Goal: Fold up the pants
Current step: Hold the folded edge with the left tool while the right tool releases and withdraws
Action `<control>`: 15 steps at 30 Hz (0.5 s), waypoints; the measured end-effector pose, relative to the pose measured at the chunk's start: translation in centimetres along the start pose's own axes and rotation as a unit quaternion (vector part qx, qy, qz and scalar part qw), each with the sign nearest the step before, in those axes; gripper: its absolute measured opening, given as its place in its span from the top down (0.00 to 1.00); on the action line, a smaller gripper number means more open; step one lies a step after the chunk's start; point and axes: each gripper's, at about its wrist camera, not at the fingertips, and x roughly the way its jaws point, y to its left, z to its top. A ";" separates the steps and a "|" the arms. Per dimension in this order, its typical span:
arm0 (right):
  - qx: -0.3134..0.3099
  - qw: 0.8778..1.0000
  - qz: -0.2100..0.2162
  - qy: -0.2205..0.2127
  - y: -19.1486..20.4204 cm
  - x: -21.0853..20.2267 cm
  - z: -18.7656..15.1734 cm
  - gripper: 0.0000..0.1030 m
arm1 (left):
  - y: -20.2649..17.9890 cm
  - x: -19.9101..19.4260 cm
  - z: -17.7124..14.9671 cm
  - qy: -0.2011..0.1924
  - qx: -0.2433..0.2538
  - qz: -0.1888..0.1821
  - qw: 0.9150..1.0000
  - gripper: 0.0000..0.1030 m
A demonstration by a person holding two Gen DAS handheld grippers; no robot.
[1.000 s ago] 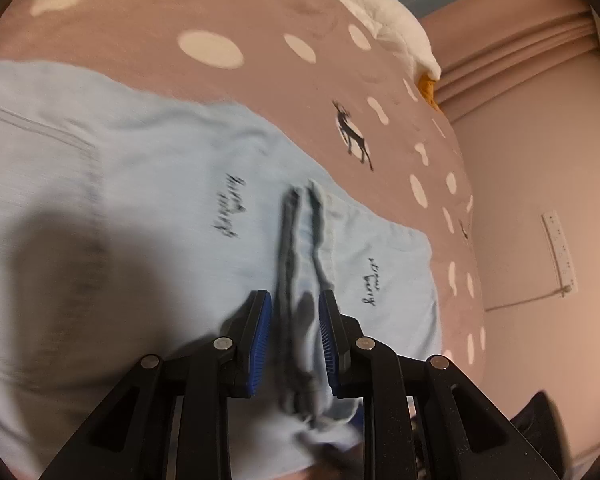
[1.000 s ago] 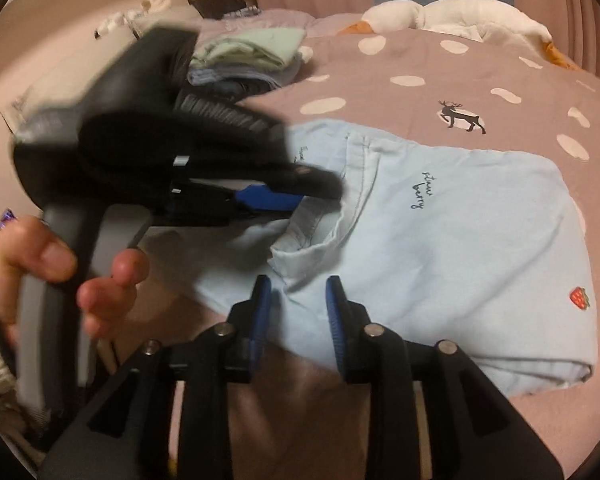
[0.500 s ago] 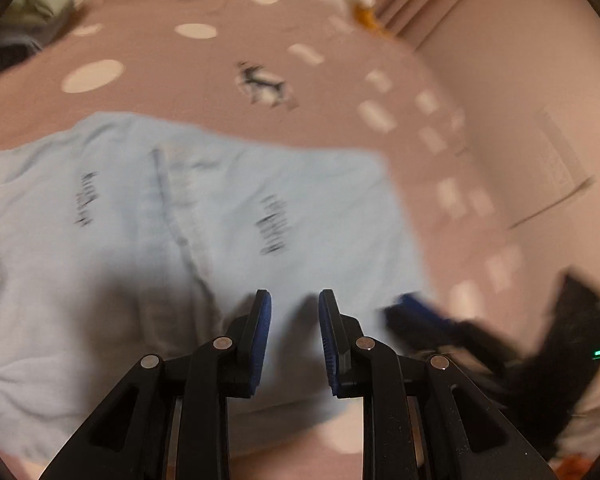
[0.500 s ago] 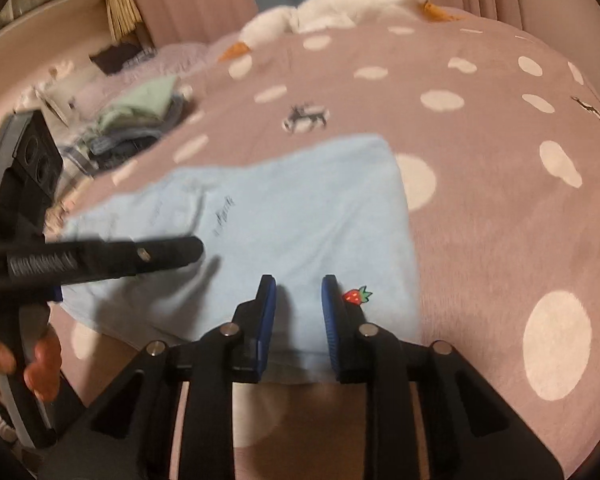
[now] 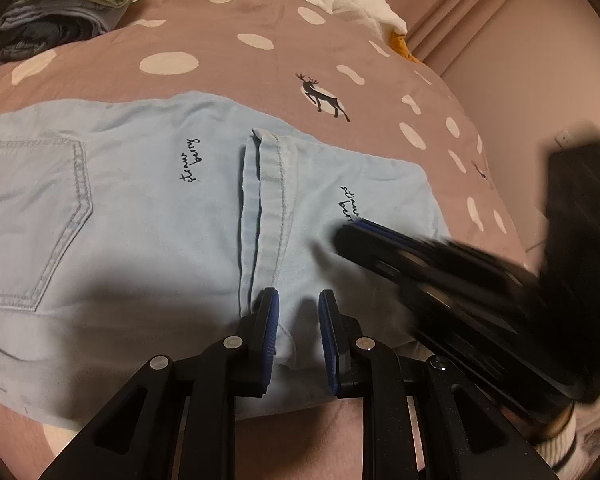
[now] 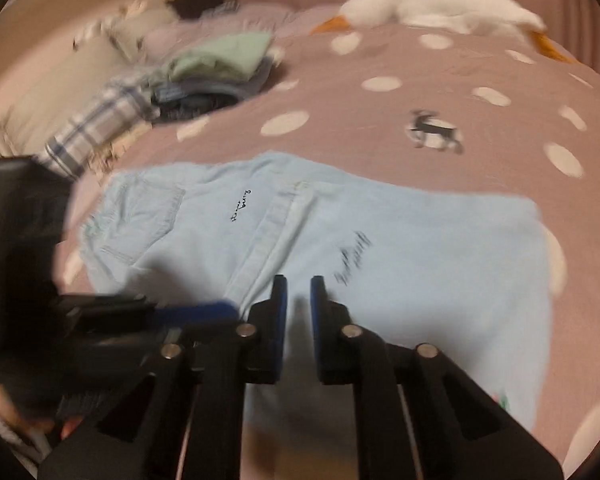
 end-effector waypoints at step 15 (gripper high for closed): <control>0.057 0.997 0.052 0.011 -0.7 2.7 3.9 0.89 | 1.3 -0.3 0.0 0.002 -0.019 -0.023 1.000 0.81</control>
